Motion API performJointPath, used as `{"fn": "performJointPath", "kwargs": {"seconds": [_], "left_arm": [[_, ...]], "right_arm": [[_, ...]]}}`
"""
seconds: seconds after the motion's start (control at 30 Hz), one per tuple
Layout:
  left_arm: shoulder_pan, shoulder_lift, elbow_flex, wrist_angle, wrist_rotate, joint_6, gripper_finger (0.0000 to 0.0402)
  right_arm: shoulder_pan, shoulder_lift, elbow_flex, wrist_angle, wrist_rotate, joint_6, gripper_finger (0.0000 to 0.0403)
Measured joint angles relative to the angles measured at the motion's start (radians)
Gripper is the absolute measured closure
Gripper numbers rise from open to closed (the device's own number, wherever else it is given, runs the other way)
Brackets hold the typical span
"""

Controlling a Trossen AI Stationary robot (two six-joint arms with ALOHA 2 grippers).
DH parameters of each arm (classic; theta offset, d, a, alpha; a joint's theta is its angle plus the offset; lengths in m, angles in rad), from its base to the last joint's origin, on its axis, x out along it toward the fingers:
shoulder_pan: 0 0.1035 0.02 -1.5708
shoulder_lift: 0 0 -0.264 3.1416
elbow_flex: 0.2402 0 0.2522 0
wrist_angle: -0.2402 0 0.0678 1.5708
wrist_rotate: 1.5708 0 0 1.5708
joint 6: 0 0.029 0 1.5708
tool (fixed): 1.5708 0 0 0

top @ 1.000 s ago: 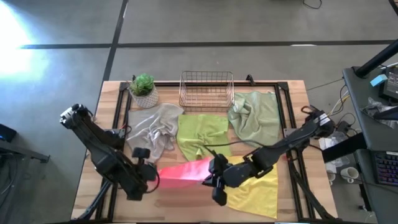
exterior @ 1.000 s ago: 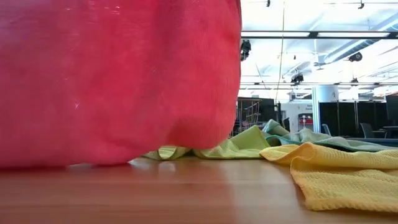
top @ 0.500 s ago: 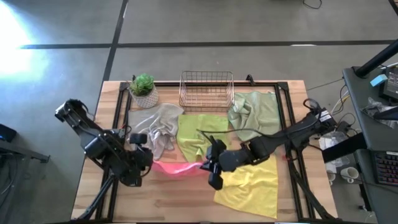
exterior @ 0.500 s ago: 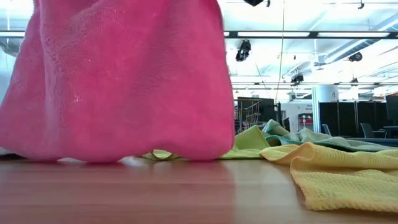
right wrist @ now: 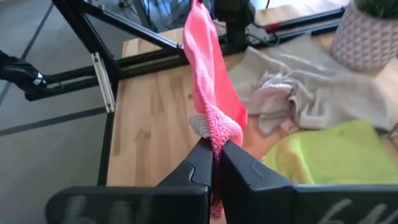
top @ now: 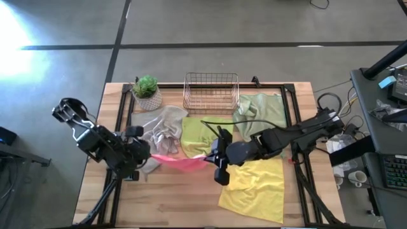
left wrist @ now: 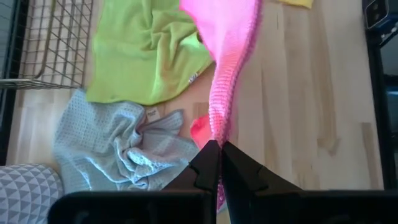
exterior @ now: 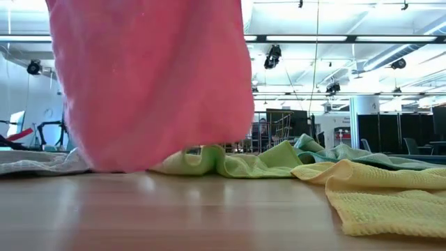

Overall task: Fold microfiber towels
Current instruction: Fold the pink towel

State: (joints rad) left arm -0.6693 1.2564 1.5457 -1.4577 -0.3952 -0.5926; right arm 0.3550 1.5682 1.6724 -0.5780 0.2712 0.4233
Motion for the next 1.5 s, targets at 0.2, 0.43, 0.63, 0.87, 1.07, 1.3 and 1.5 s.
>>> {"fn": "performJointPath", "kwargs": {"seconds": [0.2,0.43,0.63,0.87,1.07,1.3,1.5], "left_arm": [[-0.002,0.002,0.022,-0.002,0.108,-0.028,0.0402],[-0.039,0.041,-0.002,0.007,0.278,-0.107,0.0402],[-0.052,0.060,0.012,0.009,0.302,-0.107,0.0402],[-0.054,0.052,0.063,-0.008,0.318,-0.104,0.0402],[-0.051,0.042,0.124,-0.102,0.304,-0.078,0.0402],[-0.050,0.008,0.160,-0.114,0.225,-0.065,0.0402],[-0.050,-0.009,0.182,-0.114,0.091,-0.005,0.0402]], "right_arm": [[0.033,0.001,0.016,-0.023,0.002,0.041,0.0394],[0.107,0.038,-0.037,-0.023,0.011,0.211,0.0394],[0.140,0.095,-0.023,-0.013,0.010,0.288,0.0394],[0.156,0.121,0.048,-0.016,0.020,0.256,0.0394],[0.138,0.108,0.108,-0.047,0.095,0.152,0.0394],[0.091,0.104,0.192,-0.156,0.112,0.078,0.0394],[0.074,0.104,0.239,-0.185,0.145,-0.001,0.0394]]}}
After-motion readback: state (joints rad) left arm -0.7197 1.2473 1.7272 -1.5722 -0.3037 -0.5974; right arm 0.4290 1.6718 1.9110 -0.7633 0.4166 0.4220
